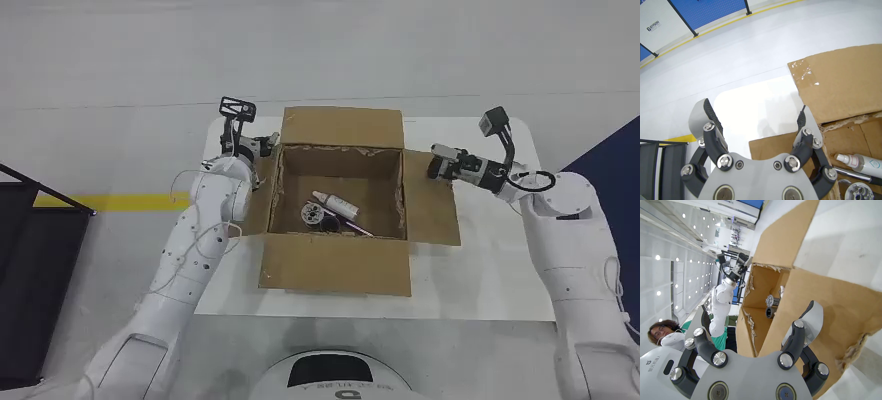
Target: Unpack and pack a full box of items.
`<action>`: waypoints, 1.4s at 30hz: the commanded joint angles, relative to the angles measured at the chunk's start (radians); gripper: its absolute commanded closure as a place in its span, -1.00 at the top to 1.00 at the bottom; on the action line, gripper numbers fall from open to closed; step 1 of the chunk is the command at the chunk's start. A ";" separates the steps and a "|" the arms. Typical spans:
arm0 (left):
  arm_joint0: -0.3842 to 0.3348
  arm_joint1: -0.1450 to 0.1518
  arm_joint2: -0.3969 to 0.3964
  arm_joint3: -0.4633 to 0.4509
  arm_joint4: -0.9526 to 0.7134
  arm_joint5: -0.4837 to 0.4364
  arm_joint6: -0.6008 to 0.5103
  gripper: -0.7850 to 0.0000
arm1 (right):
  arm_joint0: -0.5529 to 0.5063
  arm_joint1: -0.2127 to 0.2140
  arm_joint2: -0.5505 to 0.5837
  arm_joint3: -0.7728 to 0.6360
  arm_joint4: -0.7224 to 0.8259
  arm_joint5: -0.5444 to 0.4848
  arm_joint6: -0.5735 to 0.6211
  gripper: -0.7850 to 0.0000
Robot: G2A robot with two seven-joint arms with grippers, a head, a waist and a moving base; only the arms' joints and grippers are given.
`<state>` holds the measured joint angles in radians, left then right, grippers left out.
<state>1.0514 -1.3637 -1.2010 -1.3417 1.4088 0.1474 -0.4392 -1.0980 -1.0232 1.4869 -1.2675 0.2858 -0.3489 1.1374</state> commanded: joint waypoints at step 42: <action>0.149 0.035 -0.234 -0.133 -0.121 -0.026 -0.011 1.00 | 0.398 -0.186 -0.840 0.005 -1.008 0.224 -0.075 -0.02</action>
<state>1.2007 -1.3285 -1.4350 -1.4747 1.2877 0.1215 -0.4499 -0.7068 -1.2037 0.6547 -1.2735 -0.7338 -0.1180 1.0609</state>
